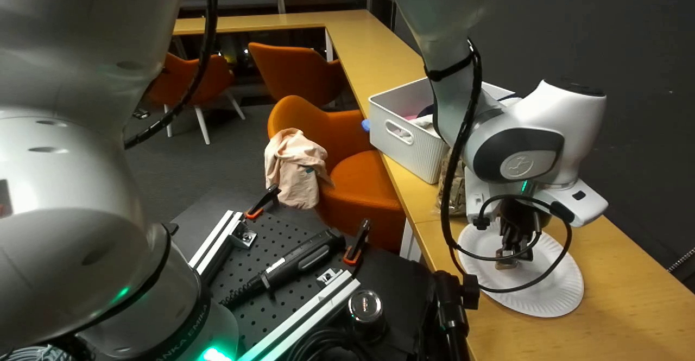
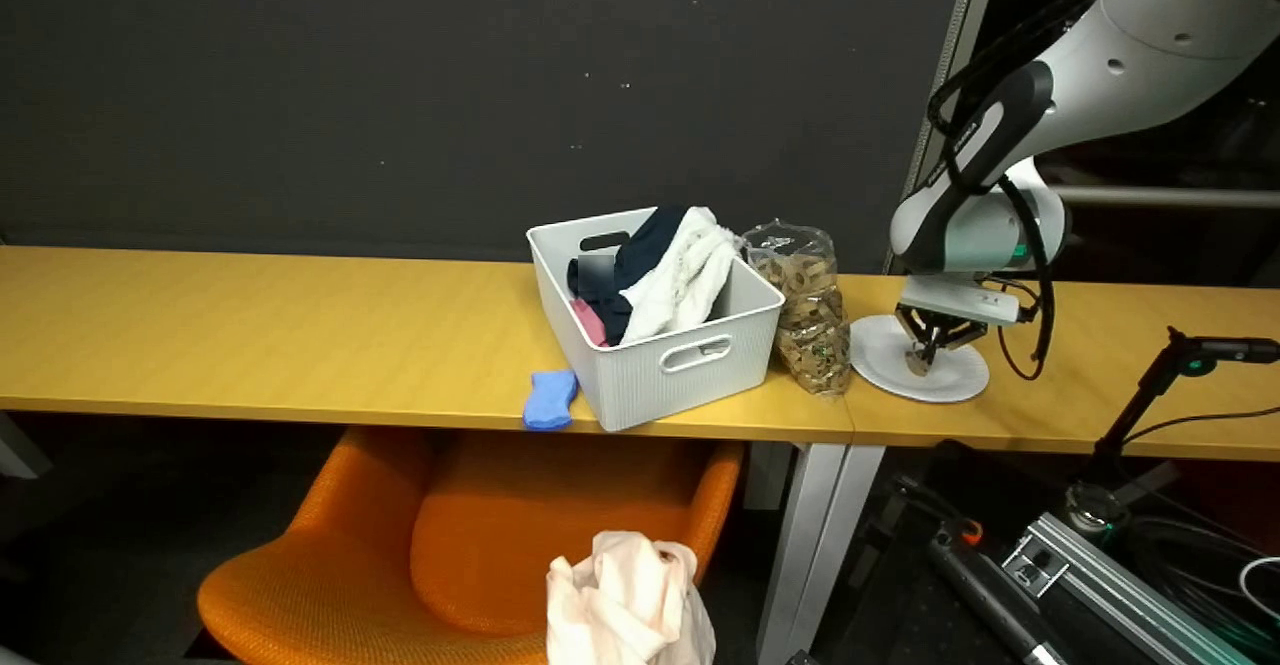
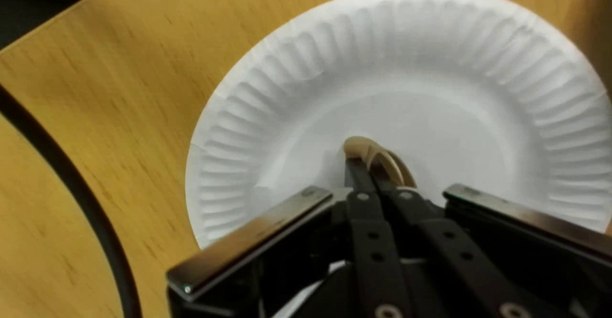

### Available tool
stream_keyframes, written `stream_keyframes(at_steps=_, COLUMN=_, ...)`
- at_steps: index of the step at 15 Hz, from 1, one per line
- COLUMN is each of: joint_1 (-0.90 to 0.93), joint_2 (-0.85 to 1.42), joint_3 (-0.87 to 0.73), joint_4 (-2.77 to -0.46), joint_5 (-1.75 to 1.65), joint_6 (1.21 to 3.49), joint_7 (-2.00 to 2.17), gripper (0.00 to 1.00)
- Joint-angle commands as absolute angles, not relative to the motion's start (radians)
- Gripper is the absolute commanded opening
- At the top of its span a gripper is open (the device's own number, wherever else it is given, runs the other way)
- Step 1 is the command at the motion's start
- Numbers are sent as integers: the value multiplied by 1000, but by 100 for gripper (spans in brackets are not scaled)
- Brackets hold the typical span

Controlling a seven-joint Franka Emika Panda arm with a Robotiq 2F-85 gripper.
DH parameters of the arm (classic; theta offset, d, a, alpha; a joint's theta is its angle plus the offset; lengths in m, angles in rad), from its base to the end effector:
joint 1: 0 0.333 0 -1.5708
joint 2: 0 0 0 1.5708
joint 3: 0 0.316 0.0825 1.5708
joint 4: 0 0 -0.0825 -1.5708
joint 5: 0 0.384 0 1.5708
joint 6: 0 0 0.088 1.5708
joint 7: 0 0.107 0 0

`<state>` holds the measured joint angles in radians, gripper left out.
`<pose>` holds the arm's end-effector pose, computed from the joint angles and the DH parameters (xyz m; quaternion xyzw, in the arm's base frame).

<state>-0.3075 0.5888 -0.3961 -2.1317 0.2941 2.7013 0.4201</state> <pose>0.4251 -0.3804 0.1511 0.7878 -0.6139 0.0178 0.0456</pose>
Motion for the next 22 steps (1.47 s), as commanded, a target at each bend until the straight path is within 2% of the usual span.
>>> stream_keyframes(at_steps=1, joint_1=-306, joint_2=551, joint_3=-388, joint_4=-2169, joint_5=283, joint_6=2727, joint_7=407, gripper=9)
stream_keyframes(at_steps=3, joint_1=-306, joint_2=551, joint_3=-392, joint_4=-2168, joint_5=283, joint_6=2726, joint_7=409, gripper=30)
stream_keyframes(at_steps=4, joint_1=-308, joint_2=552, joint_3=-393, joint_4=-2165, joint_5=283, joint_6=2725, joint_7=409, gripper=32)
stream_keyframes(at_steps=6, joint_1=-308, joint_2=555, joint_3=-394, joint_4=-2163, joint_5=283, joint_6=2724, joint_7=411, gripper=36)
stream_keyframes(at_steps=10, joint_1=-310, joint_2=569, joint_3=-392, joint_4=-2158, joint_5=283, joint_6=2725, joint_7=414, gripper=35)
stream_keyframes(at_steps=17, joint_1=-316, joint_2=612, joint_3=-387, joint_4=-2139, joint_5=289, joint_6=2736, joint_7=420, gripper=43)
stream_keyframes(at_steps=21, joint_1=-315, joint_2=630, joint_3=-391, joint_4=-2133, joint_5=289, joint_6=2735, joint_7=424, gripper=35)
stream_keyframes(at_steps=22, joint_1=-314, joint_2=634, joint_3=-391, joint_4=-2131, joint_5=290, joint_6=2736, joint_7=426, gripper=12)
